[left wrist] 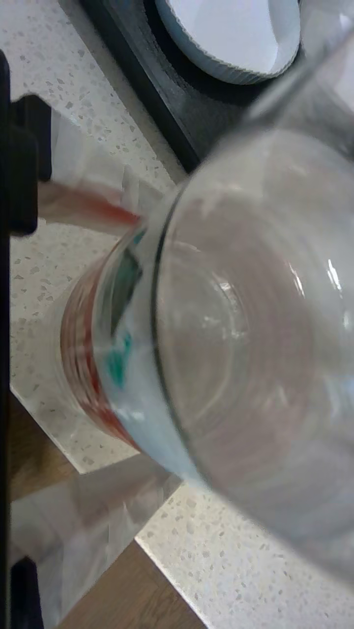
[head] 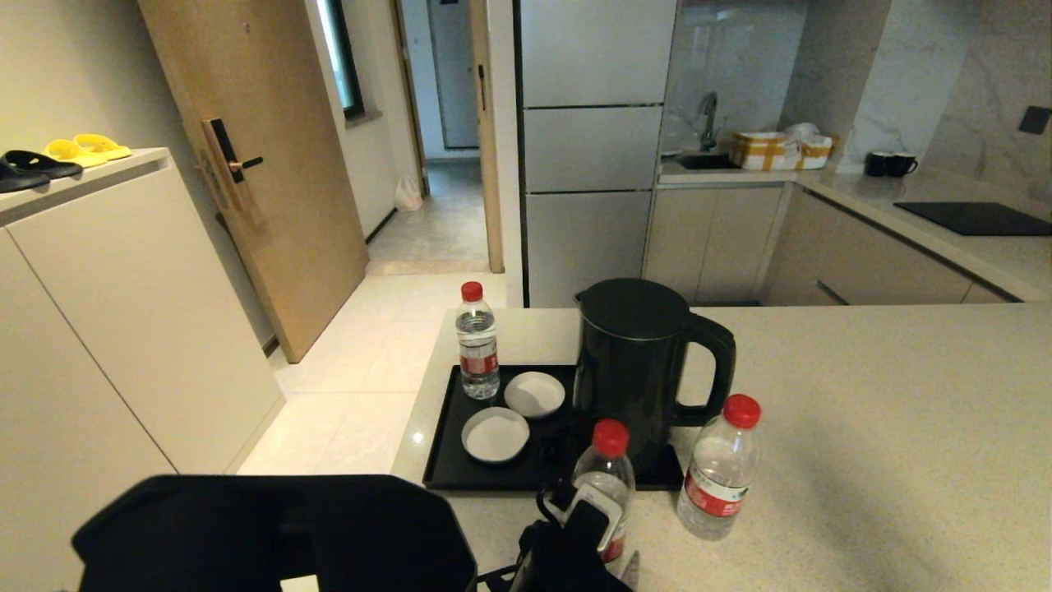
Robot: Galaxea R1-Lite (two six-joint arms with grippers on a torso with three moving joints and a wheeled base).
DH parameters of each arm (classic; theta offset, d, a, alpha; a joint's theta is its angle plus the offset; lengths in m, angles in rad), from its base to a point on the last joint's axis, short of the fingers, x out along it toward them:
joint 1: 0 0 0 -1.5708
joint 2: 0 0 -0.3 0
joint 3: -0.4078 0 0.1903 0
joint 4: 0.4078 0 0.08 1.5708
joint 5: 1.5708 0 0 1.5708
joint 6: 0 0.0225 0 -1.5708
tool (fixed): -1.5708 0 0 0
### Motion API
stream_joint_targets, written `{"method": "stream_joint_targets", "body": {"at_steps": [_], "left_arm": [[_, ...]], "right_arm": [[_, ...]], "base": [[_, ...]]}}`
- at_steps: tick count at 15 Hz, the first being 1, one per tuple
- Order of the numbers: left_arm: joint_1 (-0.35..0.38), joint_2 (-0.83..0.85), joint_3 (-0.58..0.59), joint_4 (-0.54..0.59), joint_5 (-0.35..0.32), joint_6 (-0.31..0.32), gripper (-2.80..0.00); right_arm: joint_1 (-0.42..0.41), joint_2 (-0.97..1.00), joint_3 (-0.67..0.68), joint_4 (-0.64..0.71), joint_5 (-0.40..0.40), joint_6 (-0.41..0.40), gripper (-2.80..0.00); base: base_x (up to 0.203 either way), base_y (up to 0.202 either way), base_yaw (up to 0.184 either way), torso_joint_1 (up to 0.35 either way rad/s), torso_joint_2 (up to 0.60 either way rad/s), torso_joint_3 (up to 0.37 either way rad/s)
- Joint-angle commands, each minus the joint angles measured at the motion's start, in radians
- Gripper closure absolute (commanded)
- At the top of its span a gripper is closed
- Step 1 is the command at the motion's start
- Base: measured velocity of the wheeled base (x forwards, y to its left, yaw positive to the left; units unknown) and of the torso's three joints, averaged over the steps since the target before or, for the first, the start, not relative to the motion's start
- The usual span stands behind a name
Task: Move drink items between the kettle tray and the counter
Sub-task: Place it in front of you, then return the bottled water to its original position
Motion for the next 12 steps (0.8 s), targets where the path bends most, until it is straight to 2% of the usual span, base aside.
{"method": "stream_joint_targets", "body": {"at_steps": [1,5,8,10,12], "left_arm": [[0.001,-0.007,0.008,-0.014,0.003,-0.001,-2.80],[0.002,-0.023,0.039,-0.032,0.003,-0.002,-2.80],[0.008,-0.061,0.176,-0.103,0.008,-0.001,-2.80],[0.018,-0.071,0.214,-0.145,0.010,0.000,-2.80],[0.057,-0.080,0.328,-0.249,0.009,0.003,-2.80]], "right_arm": [[0.000,0.002,0.002,0.000,0.000,0.000,0.00],[0.000,0.002,0.002,0.000,0.000,0.000,0.00],[0.000,0.002,0.002,0.000,0.000,0.000,0.00],[0.000,0.002,0.002,0.000,0.000,0.000,0.00],[0.000,0.002,0.002,0.000,0.000,0.000,0.00]], "base": [[0.000,0.000,0.000,0.000,0.00,0.000],[0.000,0.000,0.000,0.000,0.00,0.000],[0.000,0.000,0.000,0.000,0.00,0.000],[0.000,0.000,0.000,0.000,0.00,0.000],[0.000,0.000,0.000,0.000,0.00,0.000]]}}
